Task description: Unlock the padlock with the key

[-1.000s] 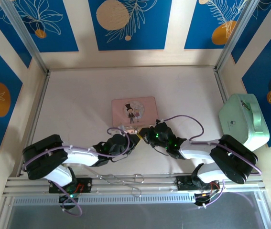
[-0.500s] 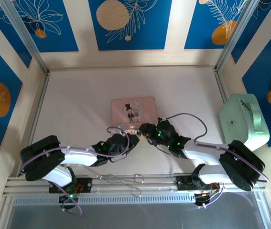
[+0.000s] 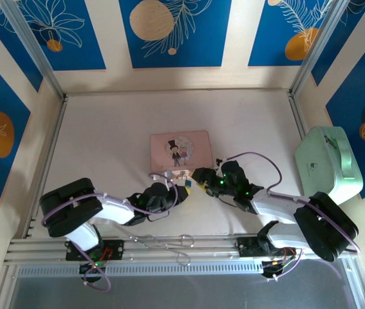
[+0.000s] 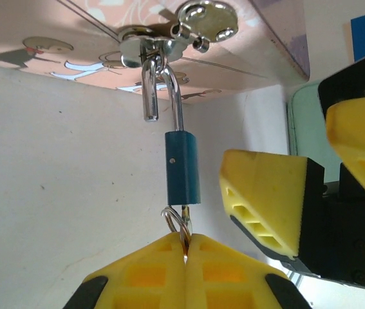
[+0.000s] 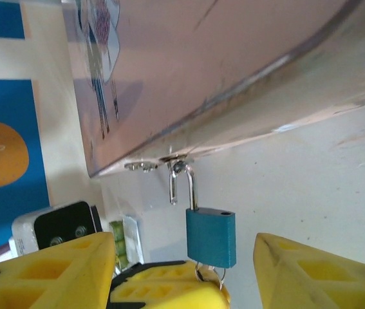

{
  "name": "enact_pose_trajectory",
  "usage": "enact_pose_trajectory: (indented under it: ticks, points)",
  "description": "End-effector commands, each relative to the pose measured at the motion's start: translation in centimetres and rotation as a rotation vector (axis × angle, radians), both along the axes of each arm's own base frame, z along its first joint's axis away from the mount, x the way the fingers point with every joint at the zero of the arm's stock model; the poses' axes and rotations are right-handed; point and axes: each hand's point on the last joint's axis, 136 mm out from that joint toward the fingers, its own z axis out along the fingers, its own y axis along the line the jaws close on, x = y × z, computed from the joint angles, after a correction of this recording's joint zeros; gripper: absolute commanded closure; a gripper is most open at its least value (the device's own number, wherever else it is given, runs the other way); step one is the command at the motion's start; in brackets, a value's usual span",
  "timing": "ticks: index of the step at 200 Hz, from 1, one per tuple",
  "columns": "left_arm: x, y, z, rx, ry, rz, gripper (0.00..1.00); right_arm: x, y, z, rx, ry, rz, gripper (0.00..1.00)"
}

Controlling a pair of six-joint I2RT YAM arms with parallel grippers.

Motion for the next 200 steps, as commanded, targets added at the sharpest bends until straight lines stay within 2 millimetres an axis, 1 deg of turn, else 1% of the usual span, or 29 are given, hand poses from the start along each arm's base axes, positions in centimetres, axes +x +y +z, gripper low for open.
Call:
enact_pose_trajectory:
  ticks: [1, 10, 37, 53, 71, 90, 123, 139, 149, 200]
  points:
    - [0.2, -0.4, 1.9, -0.050, -0.084, -0.041, 1.00, -0.4, 1.0, 0.3, 0.030, -0.036, 0.062, 0.41]
    - [0.2, -0.3, 2.1, -0.055, -0.092, -0.046, 1.00, -0.4, 1.1, 0.0, 0.028, -0.030, 0.068, 0.41]
    - [0.2, -0.2, 2.0, -0.059, -0.094, -0.058, 1.00, -0.2, 2.3, 0.2, 0.068, -0.060, 0.116, 0.41]
    - [0.2, 0.0, 1.7, -0.072, -0.081, -0.057, 1.00, -0.1, 2.8, -0.4, 0.070, -0.046, 0.135, 0.42]
    - [0.1, 0.1, 1.3, -0.083, -0.063, -0.055, 1.00, 0.0, 2.8, -1.4, 0.077, -0.026, 0.124, 0.43]
    - [0.0, 0.2, 0.8, -0.097, -0.049, -0.045, 1.00, 0.1, 3.2, -1.7, 0.094, -0.023, 0.134, 0.47]
    - [0.1, 0.5, 0.5, -0.099, -0.040, -0.031, 1.00, 0.4, 3.5, -1.2, 0.112, -0.042, 0.141, 0.52]
    - [0.2, 0.6, 0.4, -0.097, -0.036, -0.024, 1.00, 0.5, 3.4, -0.9, 0.108, -0.053, 0.135, 0.58]
    - [0.2, 0.7, 0.4, -0.100, -0.038, -0.020, 1.00, 0.6, 3.3, -0.9, 0.101, -0.056, 0.128, 0.60]
    - [0.5, 0.4, 1.2, -0.124, -0.041, -0.014, 1.00, 0.9, 3.1, -1.0, 0.099, -0.096, 0.111, 0.62]
